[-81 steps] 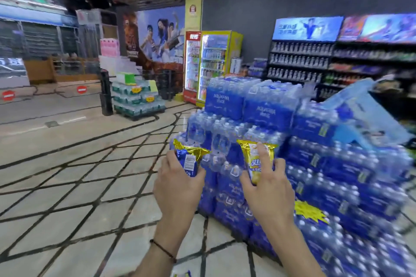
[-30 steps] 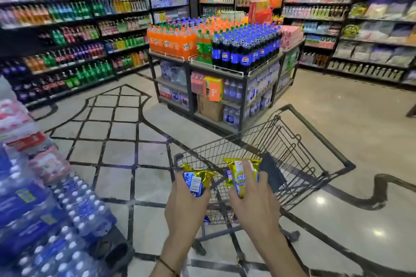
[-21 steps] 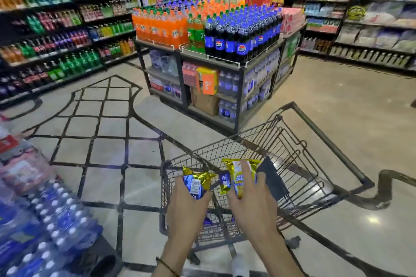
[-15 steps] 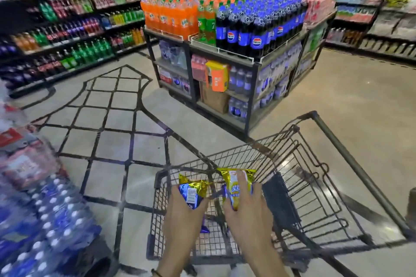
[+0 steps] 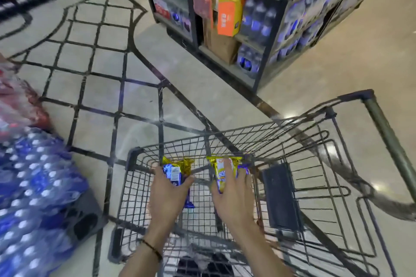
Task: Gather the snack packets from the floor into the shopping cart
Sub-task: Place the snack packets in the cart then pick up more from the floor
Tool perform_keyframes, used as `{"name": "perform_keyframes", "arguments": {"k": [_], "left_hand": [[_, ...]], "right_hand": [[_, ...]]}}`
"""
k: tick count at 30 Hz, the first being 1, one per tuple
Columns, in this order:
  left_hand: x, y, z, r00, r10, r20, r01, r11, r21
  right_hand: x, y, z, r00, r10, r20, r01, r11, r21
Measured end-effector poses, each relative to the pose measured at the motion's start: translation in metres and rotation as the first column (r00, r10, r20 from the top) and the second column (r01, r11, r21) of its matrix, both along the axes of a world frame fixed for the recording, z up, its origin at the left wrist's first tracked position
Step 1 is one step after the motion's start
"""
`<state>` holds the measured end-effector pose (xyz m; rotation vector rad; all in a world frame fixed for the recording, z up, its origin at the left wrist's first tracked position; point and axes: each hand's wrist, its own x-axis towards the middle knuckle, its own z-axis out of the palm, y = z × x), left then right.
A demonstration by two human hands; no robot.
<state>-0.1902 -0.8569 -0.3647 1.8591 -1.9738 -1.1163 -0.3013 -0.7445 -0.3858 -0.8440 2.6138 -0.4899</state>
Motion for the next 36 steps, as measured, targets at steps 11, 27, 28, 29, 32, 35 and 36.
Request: {"name": "perform_keyframes", "arguments": {"k": [11,27,28,29,32,35,36], "left_hand": [[-0.006,-0.061,-0.166,0.983,-0.019,0.182,0.004,0.996,0.084],[-0.027,-0.084,-0.354,0.953,-0.085,0.292,0.075,0.996,0.045],[-0.027,-0.083,-0.354,0.952,-0.096,0.290,0.084,0.995,0.055],[-0.027,-0.082,-0.355,0.952,-0.106,0.288,0.092,0.994,0.059],[-0.026,-0.080,-0.349,0.947,-0.136,0.290,0.115,0.990,0.087],[-0.020,-0.081,-0.331,0.946,-0.162,0.279,0.141,0.986,0.094],[-0.015,-0.081,-0.321,0.951,-0.163,0.264,0.143,0.985,0.094]], "right_hand": [[-0.016,-0.071,-0.179,0.971,-0.036,0.238,0.003,0.991,0.137],[-0.010,-0.109,-0.351,0.994,-0.074,0.086,0.057,0.982,0.182],[-0.009,-0.108,-0.350,0.994,-0.070,0.082,0.053,0.980,0.193],[-0.009,-0.106,-0.349,0.995,-0.061,0.076,0.044,0.978,0.204],[-0.008,-0.101,-0.337,0.997,-0.020,0.069,0.005,0.977,0.213],[-0.003,-0.090,-0.315,0.998,0.021,0.055,-0.033,0.972,0.231],[0.000,-0.086,-0.305,0.998,0.038,0.048,-0.049,0.971,0.233]]}}
